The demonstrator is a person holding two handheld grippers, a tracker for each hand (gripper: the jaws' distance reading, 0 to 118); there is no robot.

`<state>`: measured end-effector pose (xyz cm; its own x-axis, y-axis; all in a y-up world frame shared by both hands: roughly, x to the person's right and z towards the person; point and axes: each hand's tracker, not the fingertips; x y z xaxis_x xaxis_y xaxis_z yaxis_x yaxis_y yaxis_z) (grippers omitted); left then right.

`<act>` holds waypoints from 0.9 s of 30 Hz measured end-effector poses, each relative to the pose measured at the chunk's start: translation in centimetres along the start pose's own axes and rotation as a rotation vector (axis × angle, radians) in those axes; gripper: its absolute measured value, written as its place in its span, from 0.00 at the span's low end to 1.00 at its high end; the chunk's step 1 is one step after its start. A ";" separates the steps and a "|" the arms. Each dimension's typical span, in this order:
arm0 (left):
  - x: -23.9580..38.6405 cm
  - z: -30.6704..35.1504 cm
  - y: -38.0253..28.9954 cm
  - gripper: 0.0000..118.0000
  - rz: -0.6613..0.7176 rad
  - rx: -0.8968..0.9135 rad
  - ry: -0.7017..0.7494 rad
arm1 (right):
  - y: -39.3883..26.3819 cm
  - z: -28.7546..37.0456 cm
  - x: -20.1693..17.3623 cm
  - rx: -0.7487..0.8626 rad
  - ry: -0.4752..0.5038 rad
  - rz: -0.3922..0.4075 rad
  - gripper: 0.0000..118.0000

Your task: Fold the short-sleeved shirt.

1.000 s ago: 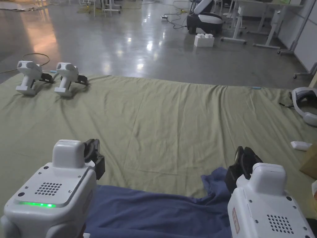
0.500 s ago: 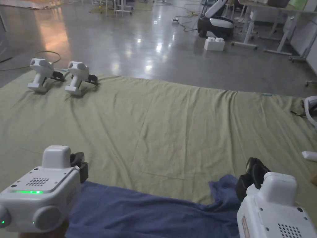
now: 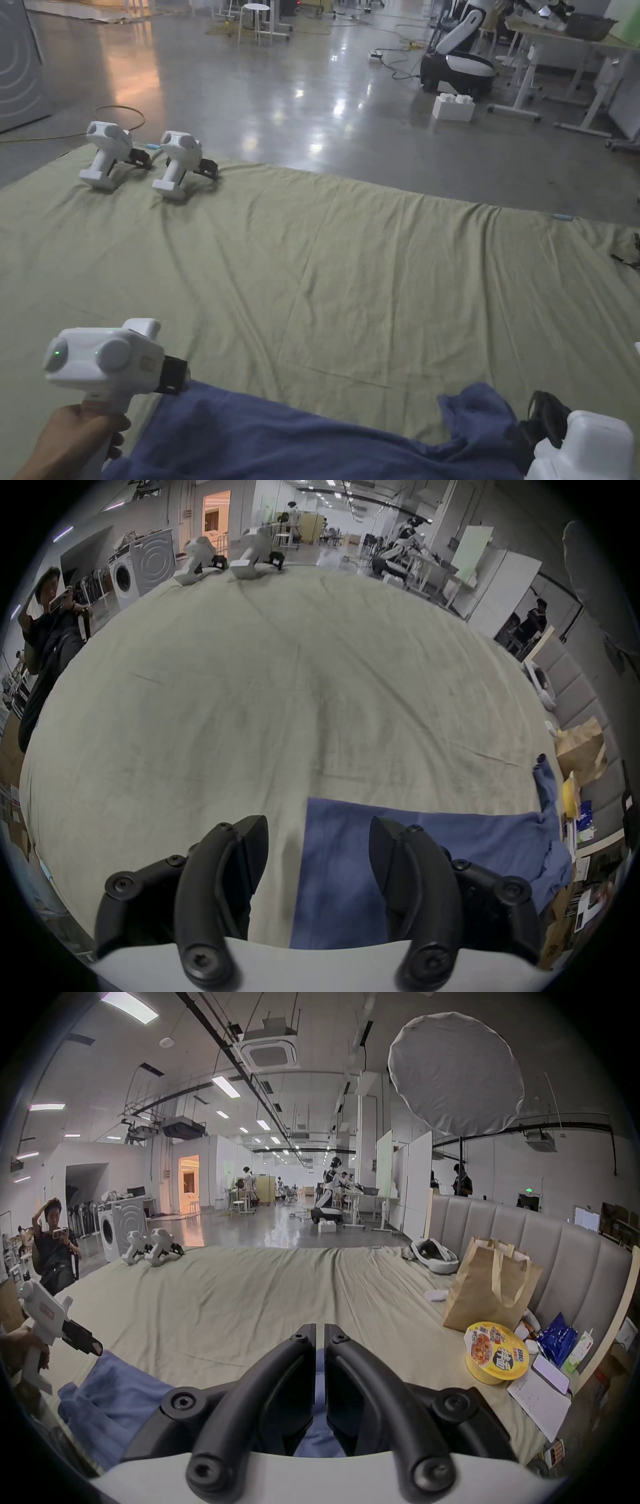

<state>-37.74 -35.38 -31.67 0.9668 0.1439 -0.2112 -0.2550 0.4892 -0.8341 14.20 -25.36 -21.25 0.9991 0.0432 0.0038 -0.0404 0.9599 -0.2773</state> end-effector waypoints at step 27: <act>3.7 0.7 -1.6 0.06 -0.162 0.033 0.061 | -2.6 -16.9 11.4 -0.673 0.032 -0.038 0.62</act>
<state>-33.72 -35.02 -30.75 0.9943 0.0093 -0.1065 -0.0952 0.5297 -0.8428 25.98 -32.06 -36.74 1.0000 -0.0056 -0.0005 0.0028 0.5786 -0.8156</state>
